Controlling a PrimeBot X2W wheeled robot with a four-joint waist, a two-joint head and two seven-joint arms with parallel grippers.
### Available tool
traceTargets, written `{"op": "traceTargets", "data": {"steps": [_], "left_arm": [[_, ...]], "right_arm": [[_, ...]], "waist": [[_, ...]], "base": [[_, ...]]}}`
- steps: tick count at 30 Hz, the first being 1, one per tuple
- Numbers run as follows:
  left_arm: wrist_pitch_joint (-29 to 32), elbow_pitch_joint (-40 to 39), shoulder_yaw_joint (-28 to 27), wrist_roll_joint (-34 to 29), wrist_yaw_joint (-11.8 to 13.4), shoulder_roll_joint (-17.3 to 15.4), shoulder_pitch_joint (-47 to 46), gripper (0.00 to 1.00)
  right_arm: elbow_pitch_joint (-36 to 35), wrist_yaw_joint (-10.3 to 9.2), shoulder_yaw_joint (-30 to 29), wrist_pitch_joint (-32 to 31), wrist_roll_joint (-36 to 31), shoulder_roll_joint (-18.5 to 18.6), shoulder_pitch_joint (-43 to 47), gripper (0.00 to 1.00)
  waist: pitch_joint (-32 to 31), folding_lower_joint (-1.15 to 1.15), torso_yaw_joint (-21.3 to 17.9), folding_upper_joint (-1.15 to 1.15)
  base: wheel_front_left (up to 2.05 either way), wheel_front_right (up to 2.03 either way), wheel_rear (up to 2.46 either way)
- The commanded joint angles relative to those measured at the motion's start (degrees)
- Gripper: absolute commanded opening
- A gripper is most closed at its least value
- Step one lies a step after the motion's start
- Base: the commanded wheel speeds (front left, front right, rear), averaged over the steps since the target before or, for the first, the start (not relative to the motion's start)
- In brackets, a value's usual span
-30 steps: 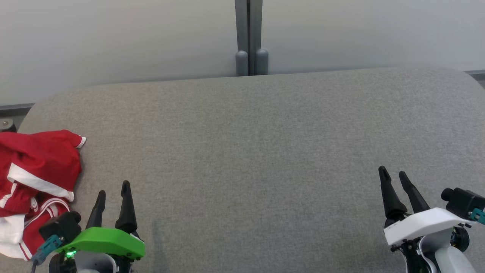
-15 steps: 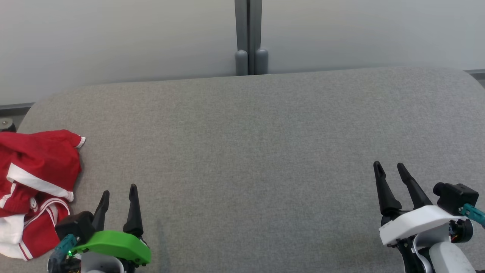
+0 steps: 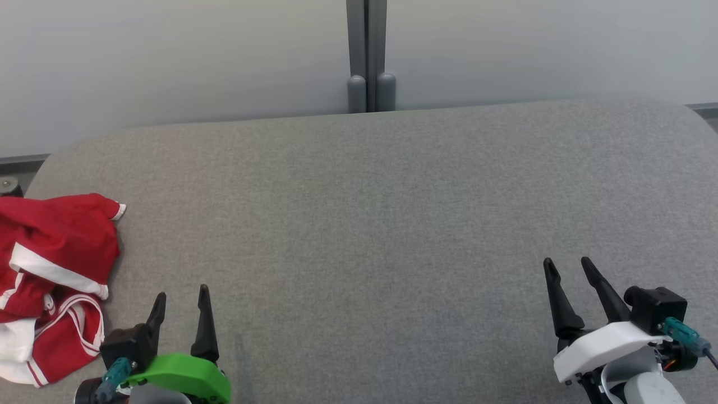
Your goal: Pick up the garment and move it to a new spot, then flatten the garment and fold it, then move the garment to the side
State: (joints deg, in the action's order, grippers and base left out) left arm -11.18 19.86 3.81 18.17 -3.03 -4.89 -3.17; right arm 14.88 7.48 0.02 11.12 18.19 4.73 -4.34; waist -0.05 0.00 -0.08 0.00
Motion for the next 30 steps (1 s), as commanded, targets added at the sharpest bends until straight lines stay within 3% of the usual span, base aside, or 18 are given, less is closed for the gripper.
{"op": "traceTargets", "data": {"steps": [1, 18, 23, 30], "left_arm": [[-0.55, -0.18, -0.33, -1.28, 0.22, 0.01, 0.30, 1.00], [-2.47, 1.47, -1.31, -8.01, -0.98, 1.48, 1.13, 1.00], [-3.03, 2.59, -1.83, -10.05, -0.79, 1.65, 1.63, 1.00], [-3.68, 3.67, -4.25, -11.86, 0.04, 1.82, 2.68, 1.00]], "right_arm": [[-0.23, 0.01, -0.27, 0.63, -1.43, 0.03, 0.29, 1.00], [-0.20, 0.02, -0.68, 2.52, -8.99, -1.26, 1.55, 1.00], [-0.13, 0.02, 0.93, 3.07, -10.73, -1.39, 1.56, 1.00], [0.53, 0.01, 4.74, 3.76, -12.96, -1.53, 0.10, 1.00]], "waist": [[-0.04, 0.00, -0.03, 0.00], [0.22, 0.00, 1.87, 0.00], [0.97, 0.00, 6.65, 0.00], [2.33, 0.00, 16.18, 0.00]], "base": [[0.00, 0.00, 0.00], [0.00, 0.00, 0.00], [0.00, 0.00, 0.00], [0.00, 0.00, 0.00]]}}
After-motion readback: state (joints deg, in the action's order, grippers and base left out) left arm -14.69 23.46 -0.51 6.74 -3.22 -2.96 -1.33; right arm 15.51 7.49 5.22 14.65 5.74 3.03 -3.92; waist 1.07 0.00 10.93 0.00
